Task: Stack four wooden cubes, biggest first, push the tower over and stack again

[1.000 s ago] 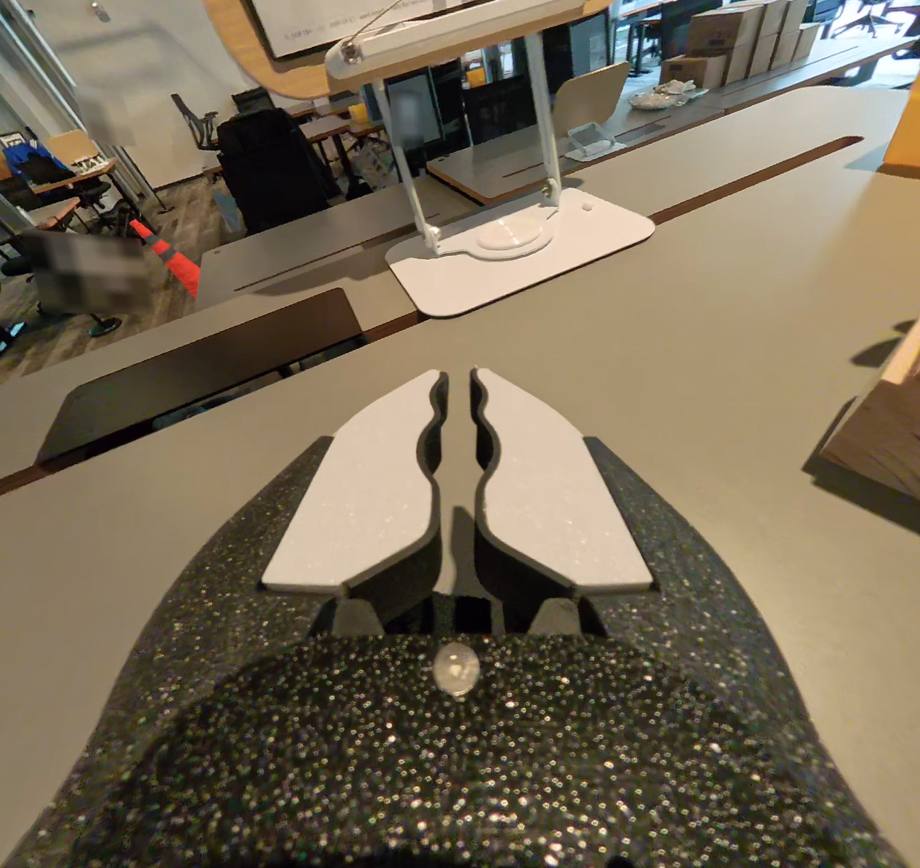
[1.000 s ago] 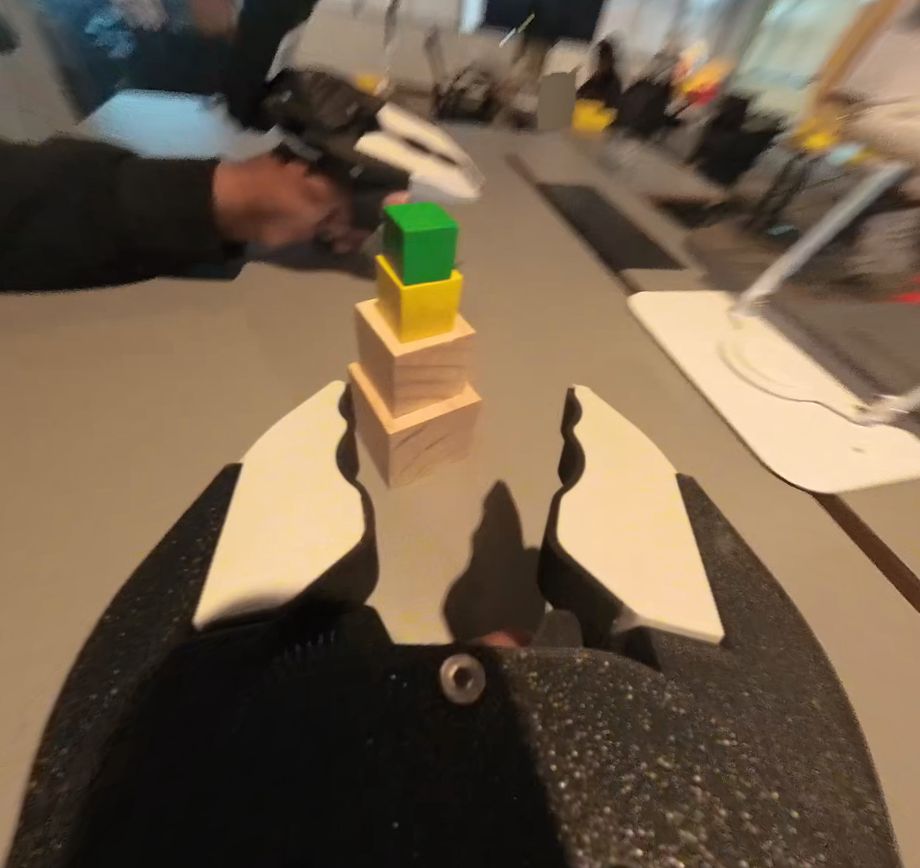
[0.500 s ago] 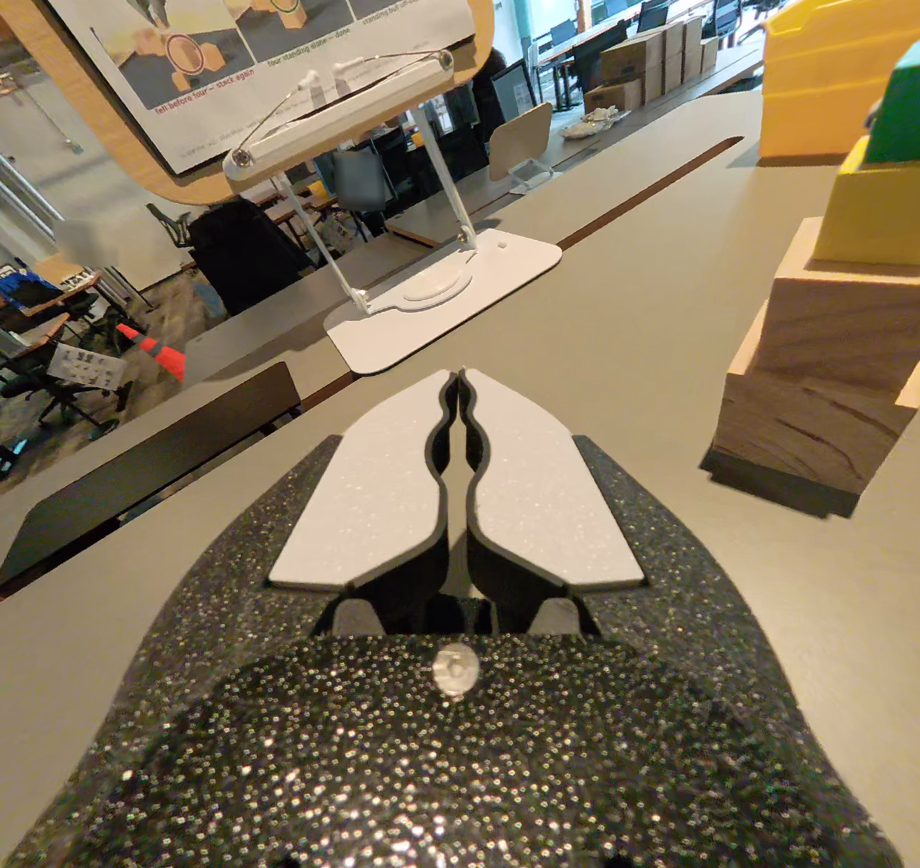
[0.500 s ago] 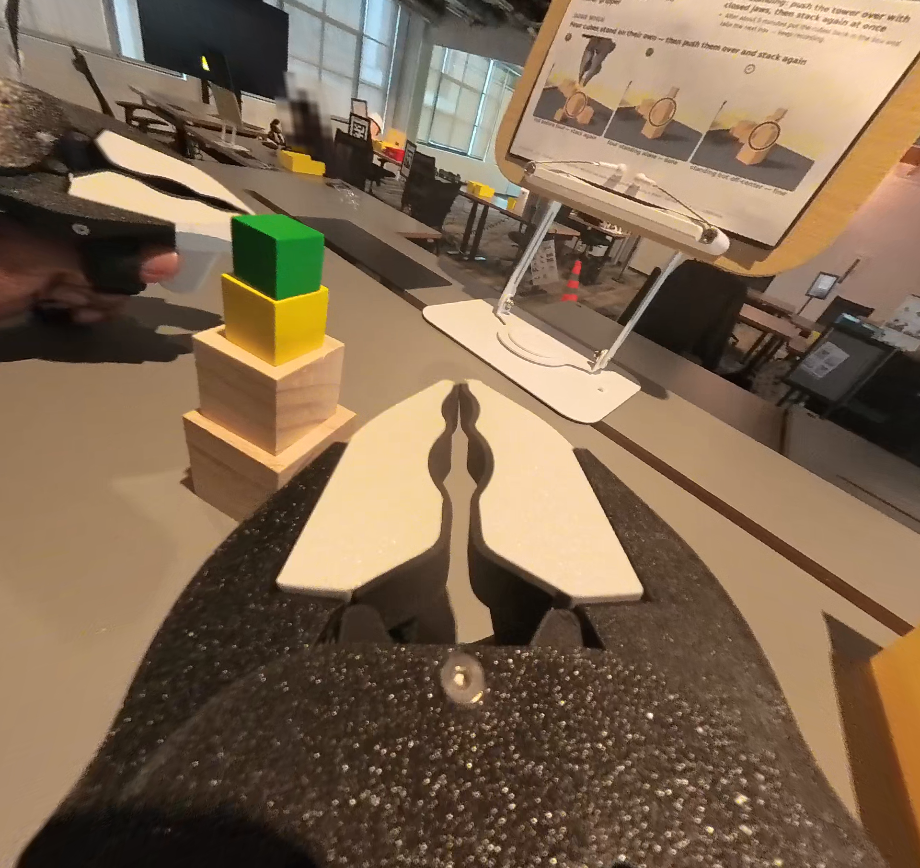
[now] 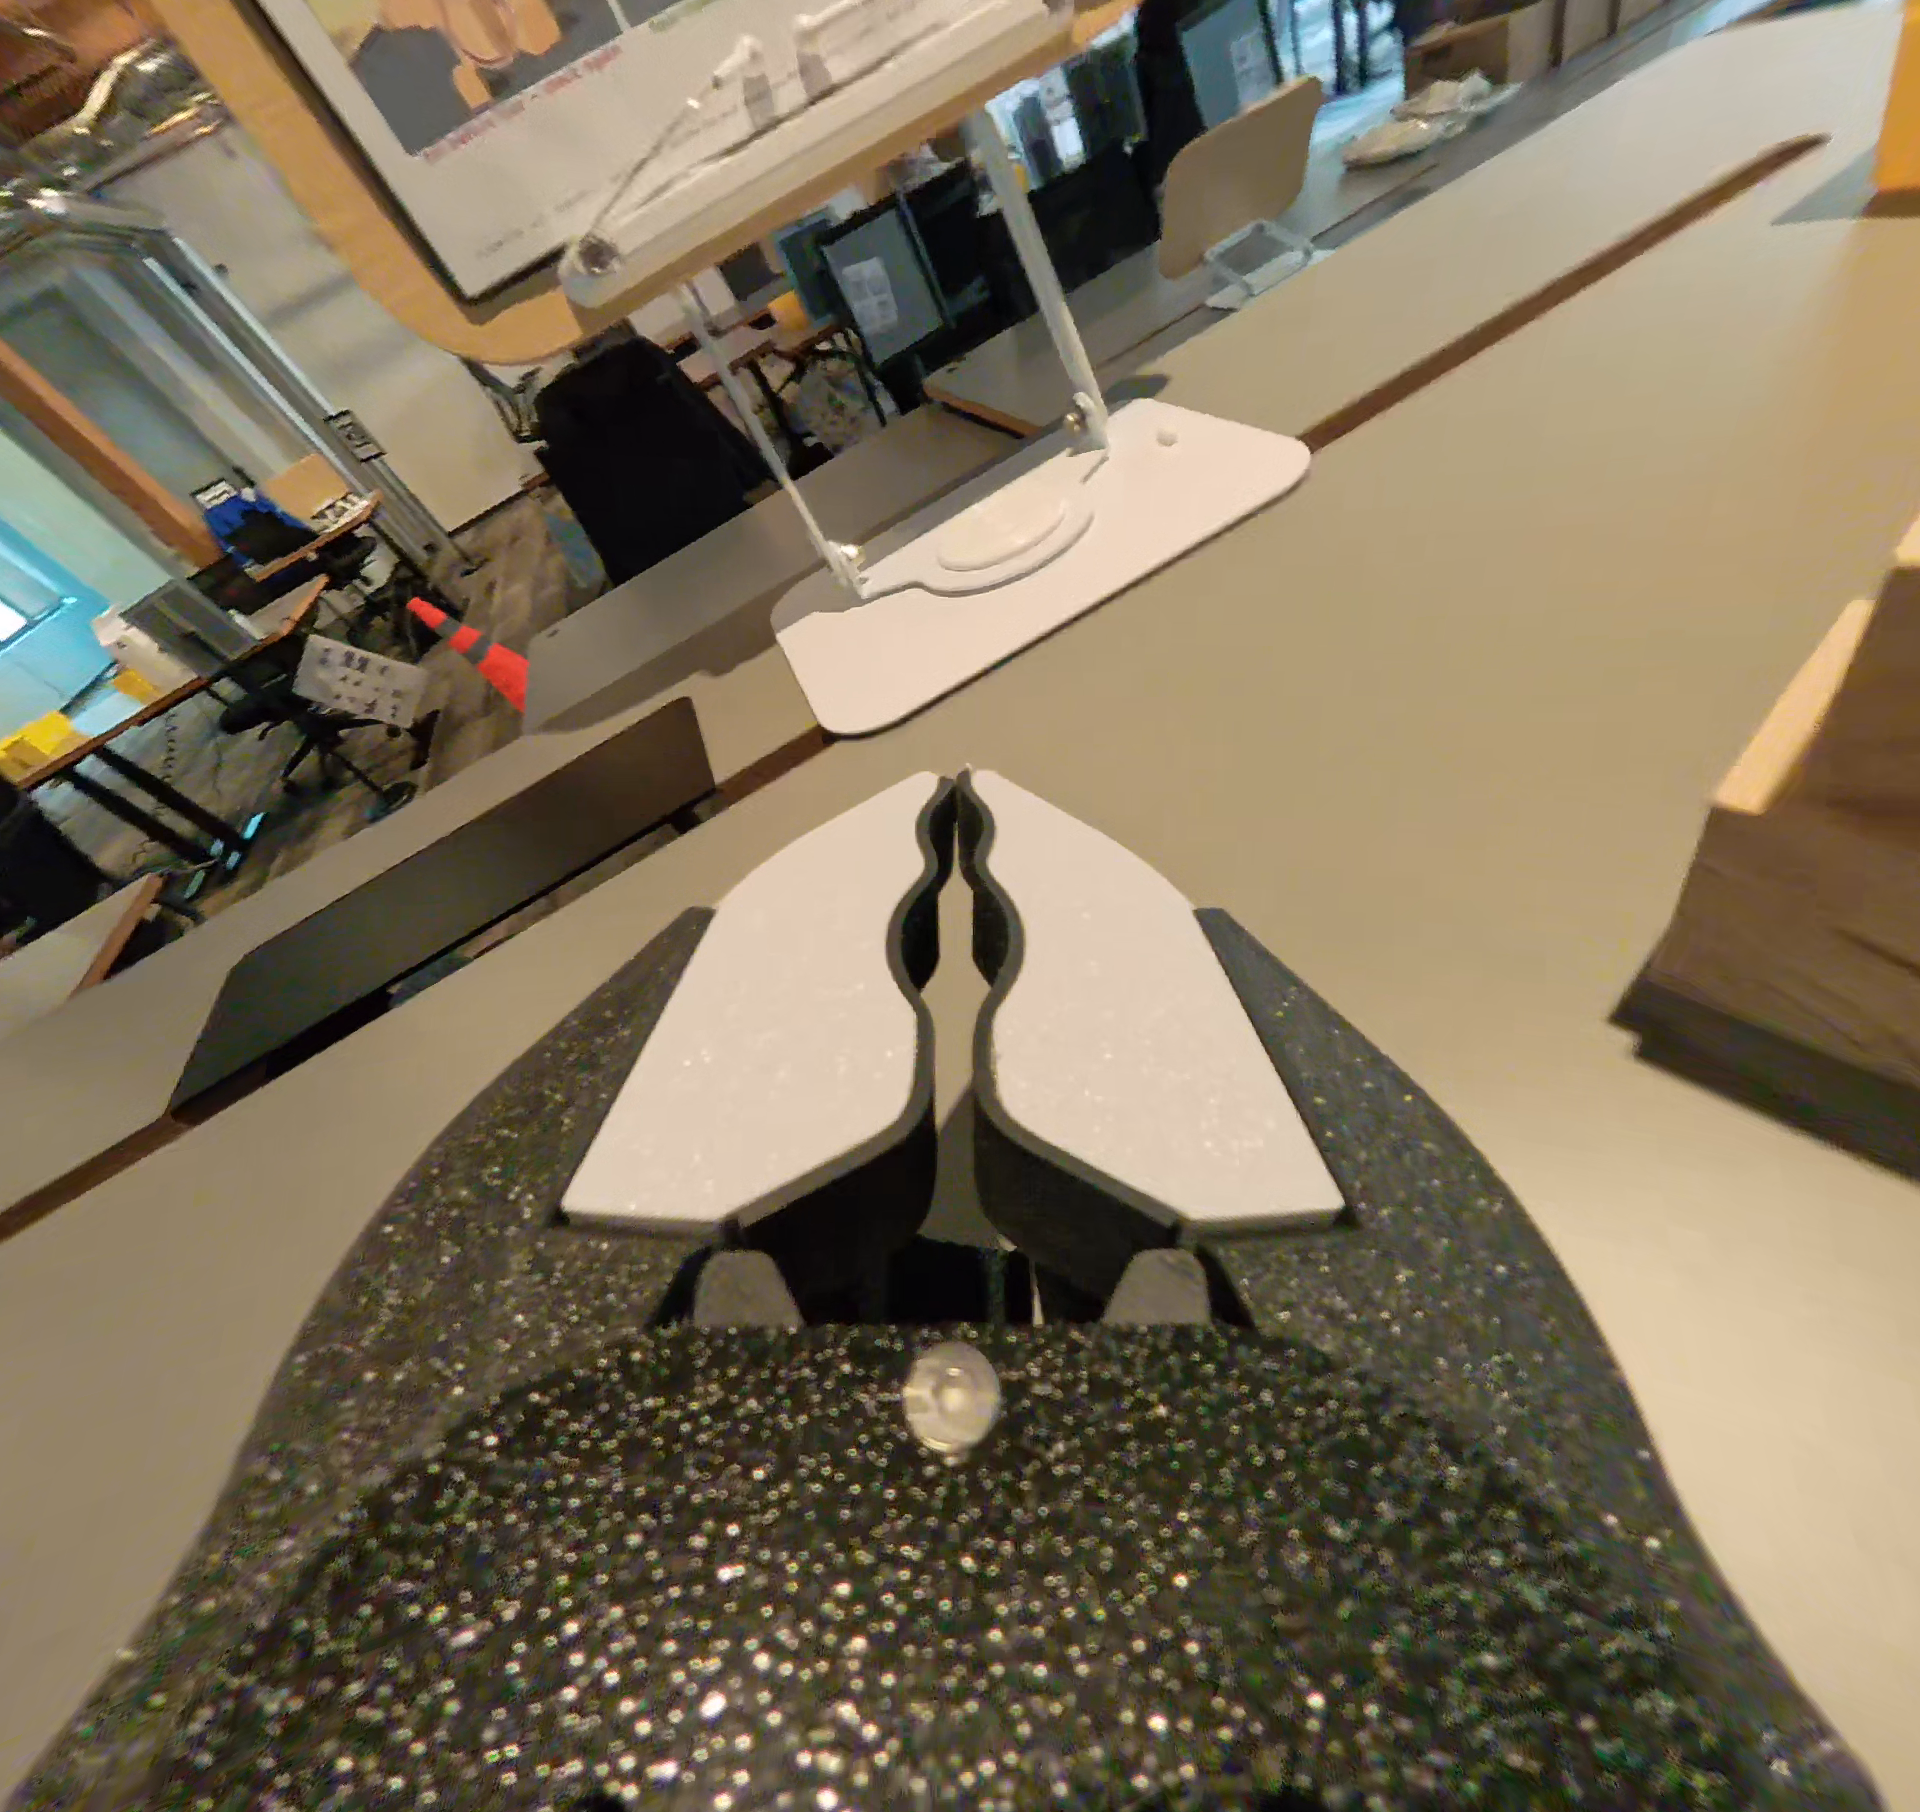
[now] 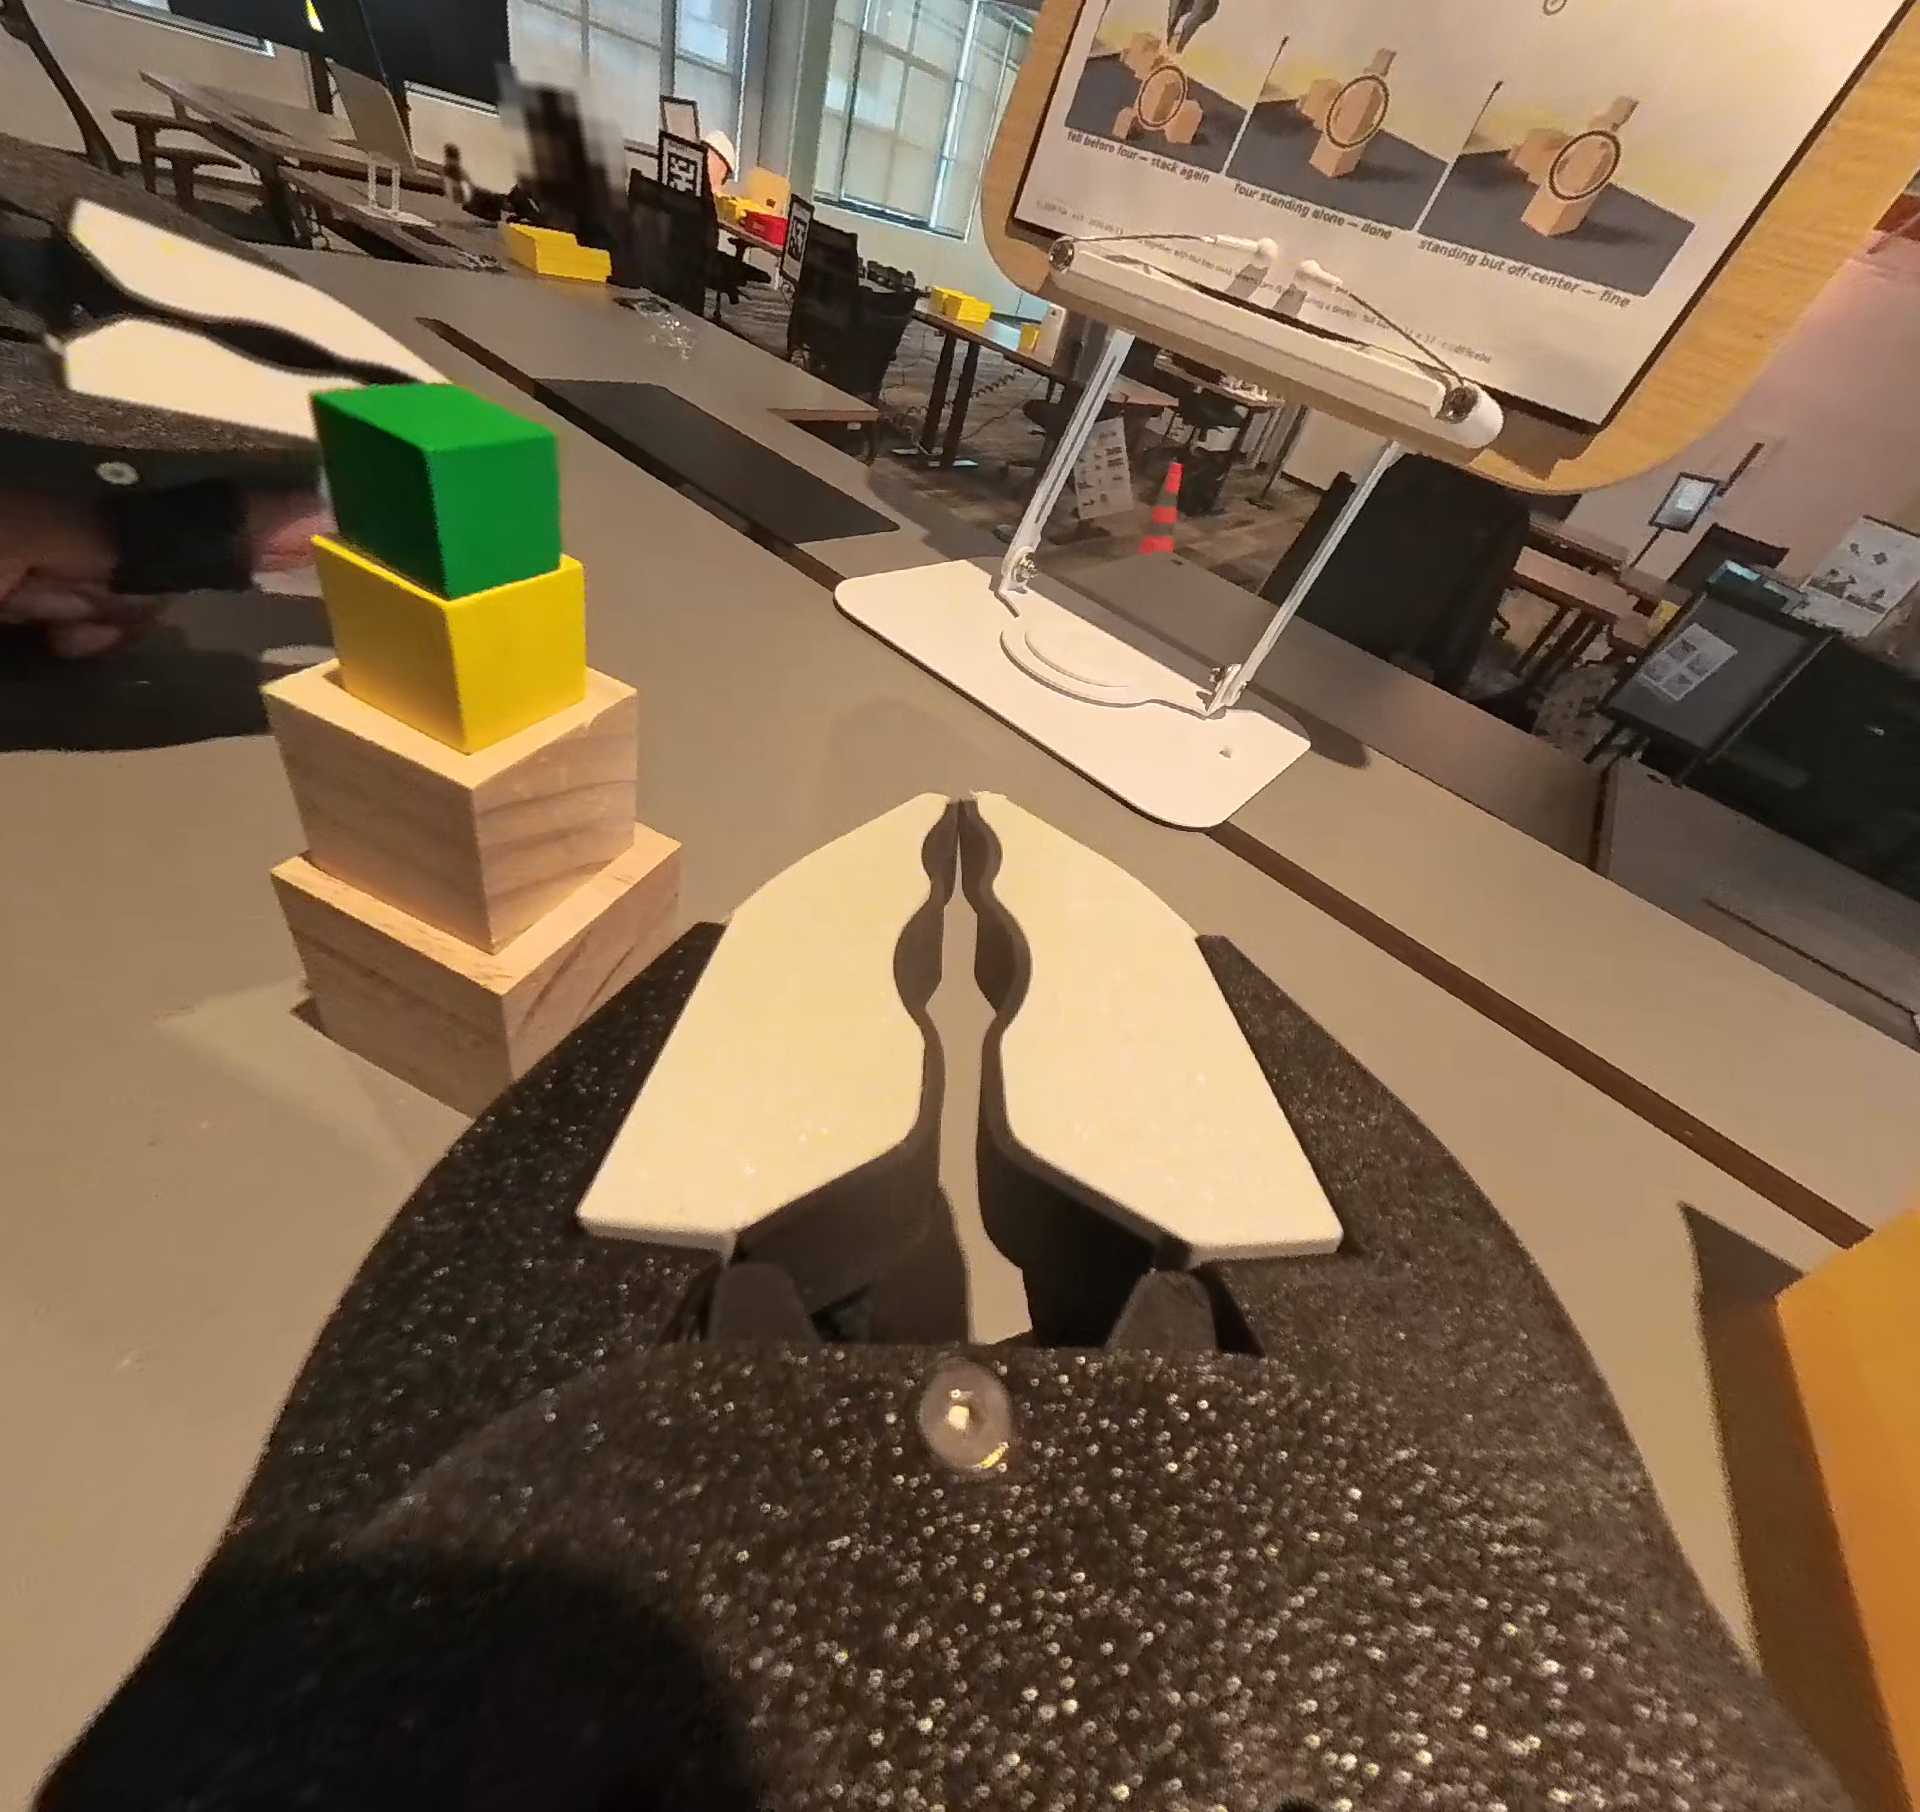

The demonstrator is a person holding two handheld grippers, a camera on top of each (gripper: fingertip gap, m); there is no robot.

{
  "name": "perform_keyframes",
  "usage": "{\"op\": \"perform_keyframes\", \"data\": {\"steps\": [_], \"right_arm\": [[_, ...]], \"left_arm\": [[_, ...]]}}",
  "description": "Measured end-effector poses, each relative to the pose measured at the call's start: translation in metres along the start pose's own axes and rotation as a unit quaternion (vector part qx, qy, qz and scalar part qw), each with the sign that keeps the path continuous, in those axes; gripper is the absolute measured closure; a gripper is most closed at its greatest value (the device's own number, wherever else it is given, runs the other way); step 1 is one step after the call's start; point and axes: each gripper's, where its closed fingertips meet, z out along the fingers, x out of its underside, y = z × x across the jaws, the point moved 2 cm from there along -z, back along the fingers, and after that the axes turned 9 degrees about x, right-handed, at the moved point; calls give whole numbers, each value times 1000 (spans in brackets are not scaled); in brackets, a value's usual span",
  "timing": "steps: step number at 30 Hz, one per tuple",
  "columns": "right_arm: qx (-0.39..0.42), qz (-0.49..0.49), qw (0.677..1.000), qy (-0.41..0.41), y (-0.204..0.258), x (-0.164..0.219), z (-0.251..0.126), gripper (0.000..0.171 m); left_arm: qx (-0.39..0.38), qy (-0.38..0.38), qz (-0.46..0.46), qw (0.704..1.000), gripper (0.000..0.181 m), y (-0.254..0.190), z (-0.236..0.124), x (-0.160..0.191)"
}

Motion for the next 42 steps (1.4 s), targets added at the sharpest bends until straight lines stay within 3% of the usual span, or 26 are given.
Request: {"op": "perform_keyframes", "data": {"steps": [5,9,16,24,28,30,32,35,38,42], "right_arm": [[0,16,1000,-2,-3,-1,0,171],[2,29,1000,-7,-6,-2,-2,171],[9,46,999,-8,-13,-1,-2,171],[66,67,995,20,-62,15,-10,171],[65,110,992,21,-71,17,-10,171],[64,102,992,22,-69,17,-10,171],[62,89,994,24,-66,17,-9,171],[59,76,995,26,-63,17,-6,171],[58,74,995,26,-62,17,-5,171],[58,81,995,19,-64,16,-7,171]], "left_arm": [[55,-99,-85,990,181,-31,14,-38],[69,-67,-62,993,181,-47,32,-39],[128,-85,-55,987,181,-58,28,-43],[163,-84,-53,982,181,-65,28,-43],[139,-170,-58,974,181,-58,-2,-66],[94,-260,1,961,181,-59,-40,-98],[102,-292,74,948,181,-87,-64,-123],[196,-243,113,943,181,-165,-54,-131],[232,-112,124,958,181,-229,-24,-108],[227,-31,39,973,181,-246,-7,-91]]}}
